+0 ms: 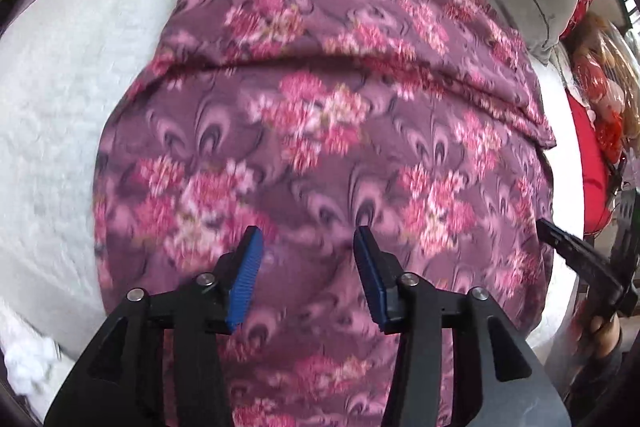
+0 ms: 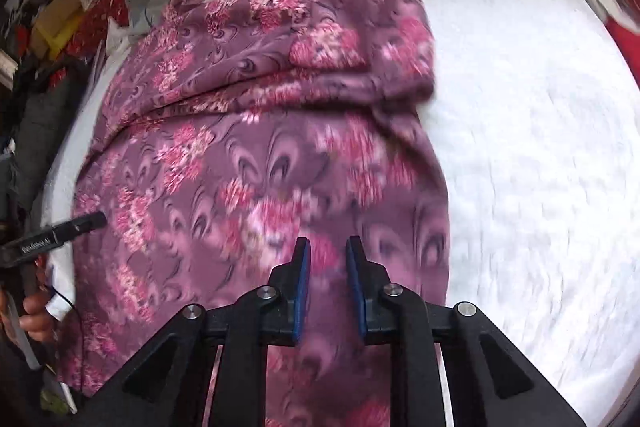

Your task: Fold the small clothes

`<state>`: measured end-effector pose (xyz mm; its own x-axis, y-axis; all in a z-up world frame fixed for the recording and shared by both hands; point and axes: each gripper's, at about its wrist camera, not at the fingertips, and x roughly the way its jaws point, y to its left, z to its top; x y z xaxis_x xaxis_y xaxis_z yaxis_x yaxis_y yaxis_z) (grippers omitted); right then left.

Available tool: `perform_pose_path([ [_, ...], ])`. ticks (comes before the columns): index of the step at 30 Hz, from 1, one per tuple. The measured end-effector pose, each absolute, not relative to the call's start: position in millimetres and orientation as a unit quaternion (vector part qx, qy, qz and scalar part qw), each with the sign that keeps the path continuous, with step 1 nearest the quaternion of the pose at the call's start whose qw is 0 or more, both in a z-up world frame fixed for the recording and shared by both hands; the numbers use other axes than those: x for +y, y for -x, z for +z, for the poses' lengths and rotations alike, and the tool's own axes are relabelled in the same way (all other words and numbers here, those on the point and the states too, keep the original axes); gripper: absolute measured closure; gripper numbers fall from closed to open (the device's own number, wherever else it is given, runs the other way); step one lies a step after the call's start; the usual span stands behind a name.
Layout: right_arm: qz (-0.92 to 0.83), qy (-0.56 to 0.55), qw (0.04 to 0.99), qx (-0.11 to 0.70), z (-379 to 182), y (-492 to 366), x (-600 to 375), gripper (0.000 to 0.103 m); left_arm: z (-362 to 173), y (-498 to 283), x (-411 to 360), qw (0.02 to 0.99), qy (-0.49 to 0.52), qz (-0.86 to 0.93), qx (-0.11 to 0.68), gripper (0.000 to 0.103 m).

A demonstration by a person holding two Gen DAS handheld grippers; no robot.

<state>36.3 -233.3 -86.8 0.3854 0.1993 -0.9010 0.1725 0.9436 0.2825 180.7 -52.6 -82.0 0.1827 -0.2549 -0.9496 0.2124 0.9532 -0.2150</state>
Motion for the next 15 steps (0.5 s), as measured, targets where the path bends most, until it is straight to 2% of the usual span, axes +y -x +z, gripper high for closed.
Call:
perform_pose_path([
  [7,0.004,-0.173,0.817,0.551,-90.8,27.3,-229.2,0.083,-81.8,-139.2,-50.0,0.775,-0.024,-0.135,0.617,0.058],
  [15,0.000,-0.200,0.819,0.538,-95.6,61.9,-228.0,0.080,-84.4,-112.7,-45.4,0.772,-0.029,-0.128,0.622,0.058],
])
